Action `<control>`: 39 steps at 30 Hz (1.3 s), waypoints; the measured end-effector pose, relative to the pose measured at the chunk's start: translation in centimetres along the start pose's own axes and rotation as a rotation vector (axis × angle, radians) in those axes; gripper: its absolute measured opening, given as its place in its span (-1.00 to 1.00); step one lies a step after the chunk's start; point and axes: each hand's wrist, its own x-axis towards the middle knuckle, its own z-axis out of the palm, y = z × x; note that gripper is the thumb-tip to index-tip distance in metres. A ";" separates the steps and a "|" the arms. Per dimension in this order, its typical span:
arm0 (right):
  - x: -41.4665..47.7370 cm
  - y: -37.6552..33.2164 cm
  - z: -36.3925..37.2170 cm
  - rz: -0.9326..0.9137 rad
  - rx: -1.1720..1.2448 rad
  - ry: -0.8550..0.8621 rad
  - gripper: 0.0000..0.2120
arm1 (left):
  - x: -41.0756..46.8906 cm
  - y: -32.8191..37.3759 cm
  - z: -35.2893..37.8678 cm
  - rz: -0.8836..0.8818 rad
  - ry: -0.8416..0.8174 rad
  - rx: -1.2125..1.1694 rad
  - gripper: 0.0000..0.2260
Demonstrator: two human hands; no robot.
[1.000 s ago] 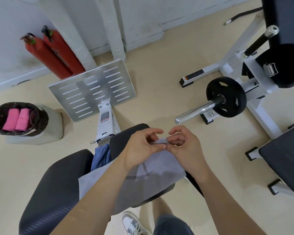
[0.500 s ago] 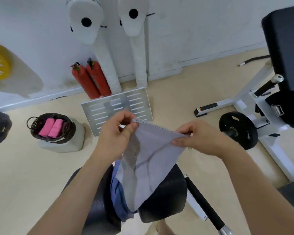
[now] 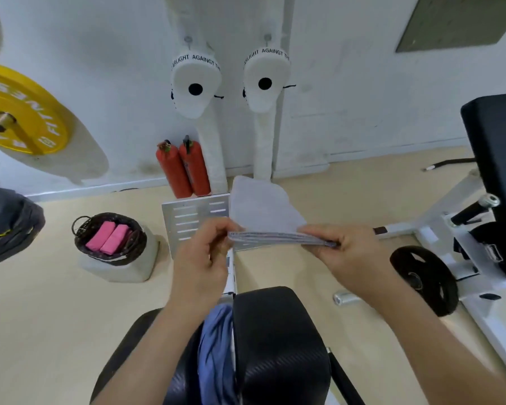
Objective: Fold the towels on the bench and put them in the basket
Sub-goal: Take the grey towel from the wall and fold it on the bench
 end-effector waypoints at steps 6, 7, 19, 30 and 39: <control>-10.1 10.6 6.9 0.033 -0.402 -0.209 -0.68 | -14.0 -7.2 3.3 -0.303 -0.409 0.239 -0.71; -11.3 11.6 7.5 0.040 -0.403 -0.251 -0.67 | -15.7 -7.8 3.5 -0.331 -0.479 0.266 -0.70; -15.2 13.7 9.0 -0.053 -0.492 -0.296 -0.63 | -18.0 -7.4 9.9 0.033 -0.818 0.709 -0.33; -17.3 12.1 8.4 0.072 -0.609 -0.806 -0.03 | -19.9 -5.0 9.5 0.161 -0.911 0.845 -0.41; -15.8 10.6 7.0 0.281 -0.431 -0.788 -0.45 | -19.9 -3.0 8.2 0.076 -1.109 0.643 -0.72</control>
